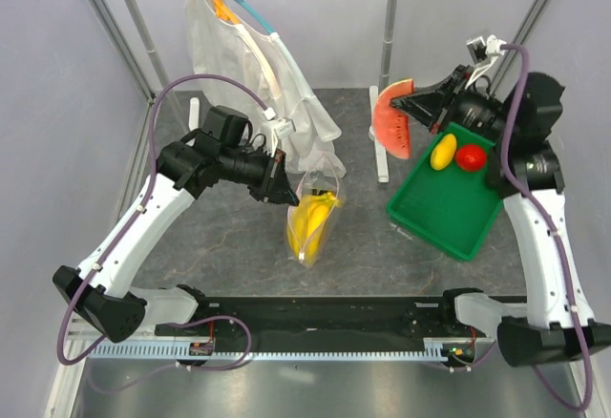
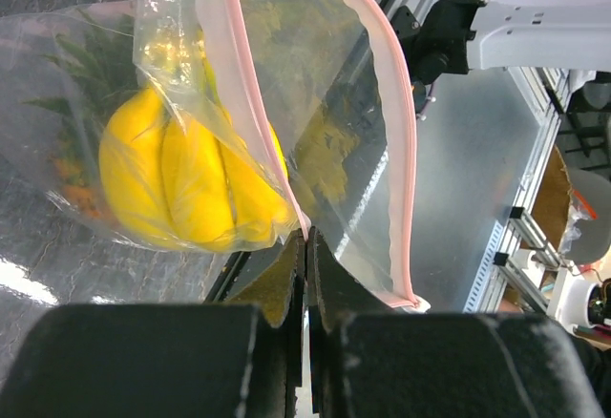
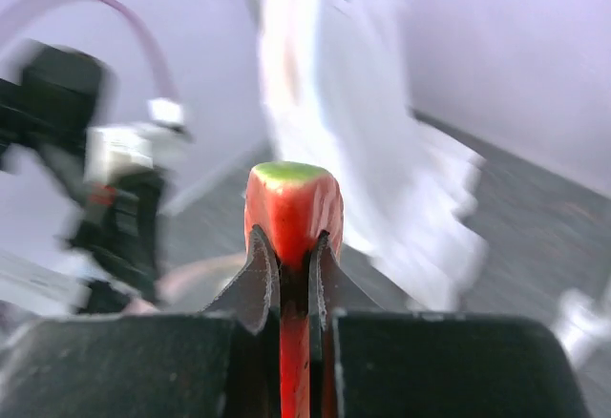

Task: Place the food in the zip-top bag and seal the zipper
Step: Pick up the fake fruit from the bin, then place the fake fruit in the zipper food storage bag.

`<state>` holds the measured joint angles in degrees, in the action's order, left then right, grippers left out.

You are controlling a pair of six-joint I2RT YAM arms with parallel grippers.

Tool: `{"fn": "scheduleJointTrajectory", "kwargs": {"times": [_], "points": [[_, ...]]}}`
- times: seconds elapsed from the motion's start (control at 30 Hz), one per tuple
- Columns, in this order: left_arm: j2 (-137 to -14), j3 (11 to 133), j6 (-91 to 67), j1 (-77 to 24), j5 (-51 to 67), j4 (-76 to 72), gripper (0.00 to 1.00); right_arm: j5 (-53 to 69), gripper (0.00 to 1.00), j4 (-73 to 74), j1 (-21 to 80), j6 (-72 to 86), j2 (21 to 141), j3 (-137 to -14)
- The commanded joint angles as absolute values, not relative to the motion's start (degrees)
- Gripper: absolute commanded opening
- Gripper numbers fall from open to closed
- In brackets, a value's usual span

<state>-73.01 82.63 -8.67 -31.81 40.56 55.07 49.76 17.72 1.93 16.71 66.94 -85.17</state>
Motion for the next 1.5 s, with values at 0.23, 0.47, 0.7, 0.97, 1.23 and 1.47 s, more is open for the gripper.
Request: {"fn": "scheduleJointTrajectory", "kwargs": {"times": [0.23, 0.47, 0.7, 0.97, 1.23, 1.47], "points": [[-72.95, 85.08, -12.48, -27.86, 46.32, 52.73, 0.02, 29.75, 0.00, -15.73, 23.71, 45.09, 67.24, -77.27], [-73.04, 84.90, -16.87, -22.77, 49.39, 51.51, 0.02, -0.93, 0.00, 8.82, 45.24, 36.82, 72.32, -85.68], [-71.28, 83.42, -21.96, -21.89, 49.83, 47.20, 0.02, -15.37, 0.00, 12.92, 51.50, 37.35, 71.89, -79.29], [-69.70, 80.78, -25.75, -21.53, 48.52, 43.69, 0.02, -24.78, 0.00, 17.56, 53.26, 34.54, 74.97, -79.71], [-68.55, 79.72, -28.12, -21.45, 46.94, 40.87, 0.03, -20.23, 0.00, 22.49, 55.46, 36.21, 74.62, -77.34], [-67.50, 79.28, -27.78, -21.53, 46.58, 40.78, 0.03, -5.83, 0.00, 26.11, 55.55, 41.74, 74.80, -77.09]]}}
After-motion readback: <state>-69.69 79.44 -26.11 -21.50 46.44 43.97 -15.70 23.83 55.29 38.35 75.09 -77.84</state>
